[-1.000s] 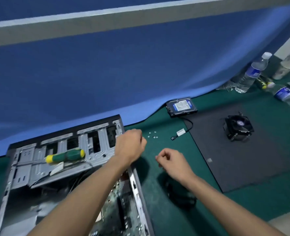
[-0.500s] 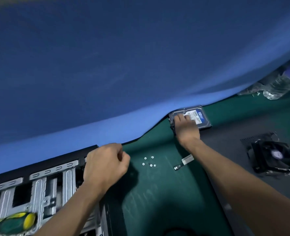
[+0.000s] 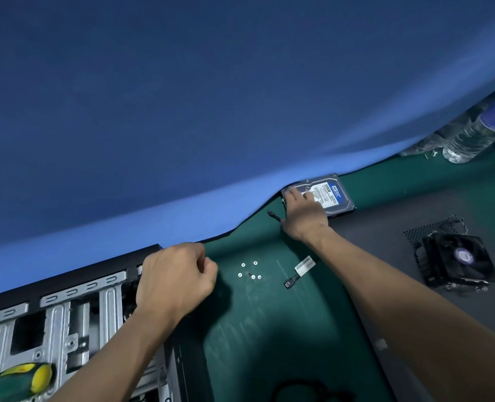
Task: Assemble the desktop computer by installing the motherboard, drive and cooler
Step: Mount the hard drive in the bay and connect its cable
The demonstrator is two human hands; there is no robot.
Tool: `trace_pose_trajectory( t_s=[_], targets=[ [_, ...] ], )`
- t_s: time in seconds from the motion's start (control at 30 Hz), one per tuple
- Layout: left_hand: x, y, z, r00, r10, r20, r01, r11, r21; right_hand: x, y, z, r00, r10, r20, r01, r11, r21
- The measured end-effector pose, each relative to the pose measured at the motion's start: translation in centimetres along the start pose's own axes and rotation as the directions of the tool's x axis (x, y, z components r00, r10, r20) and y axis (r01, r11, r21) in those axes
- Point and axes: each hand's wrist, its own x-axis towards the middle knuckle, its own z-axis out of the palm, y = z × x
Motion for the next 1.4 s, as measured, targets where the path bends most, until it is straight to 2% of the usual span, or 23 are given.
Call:
trace_pose_trajectory(
  t_s=[0.07,0.17,0.23,0.5,0.73,0.97,1.1,1.17,1.27,1.33,1.4],
  targets=[
    [0.0,0.0,0.0,1.000,0.001,0.003,-0.001,1.000,0.000,0.4,0.5,-0.4,0.995,0.075,-0.069,-0.076,0.997,-0.011],
    [0.1,-0.1,0.1,1.000,0.004,0.000,-0.004,1.000,-0.001,0.7,1.1,0.2,0.968,0.249,0.042,-0.248,0.968,-0.021],
    [0.1,-0.1,0.2,1.000,0.003,0.002,-0.003,1.000,0.006,0.6,1.1,1.3,0.962,0.265,0.067,-0.259,0.962,-0.087],
    [0.1,-0.1,0.2,1.000,0.004,0.002,-0.004,1.000,0.021,0.3,0.7,1.8,0.983,0.177,0.046,-0.162,0.960,-0.230],
    [0.2,-0.1,0.3,1.000,0.011,0.004,-0.011,0.998,0.062,0.8,-0.5,0.6,0.994,0.090,0.063,-0.070,0.962,-0.263],
    [0.1,-0.3,0.5,0.999,0.035,-0.014,-0.034,0.994,0.107,-1.3,-1.1,1.0,0.994,-0.102,0.031,0.107,0.940,-0.324],
    [0.5,-0.1,0.6,0.995,0.074,0.066,-0.086,0.975,0.206,-3.6,-1.6,1.4,0.974,-0.226,0.030,0.227,0.939,-0.257],
    [0.8,-0.2,0.5,0.990,0.087,0.108,-0.111,0.965,0.239,-4.2,-1.3,1.0,0.965,-0.262,-0.030,0.257,0.959,-0.118],
    [1.0,-0.2,0.7,0.981,0.117,0.153,-0.159,0.939,0.305,-2.7,0.0,0.0,0.982,-0.113,-0.150,0.136,0.978,0.155],
    [1.0,-0.2,0.8,0.979,0.120,0.164,-0.168,0.930,0.326,-0.8,1.3,-0.3,0.995,0.039,-0.097,-0.025,0.990,0.140],
    [0.9,-0.3,1.0,0.979,0.118,0.167,-0.170,0.923,0.345,0.5,2.1,-0.1,0.987,0.162,0.014,-0.162,0.978,0.128]
  ],
)
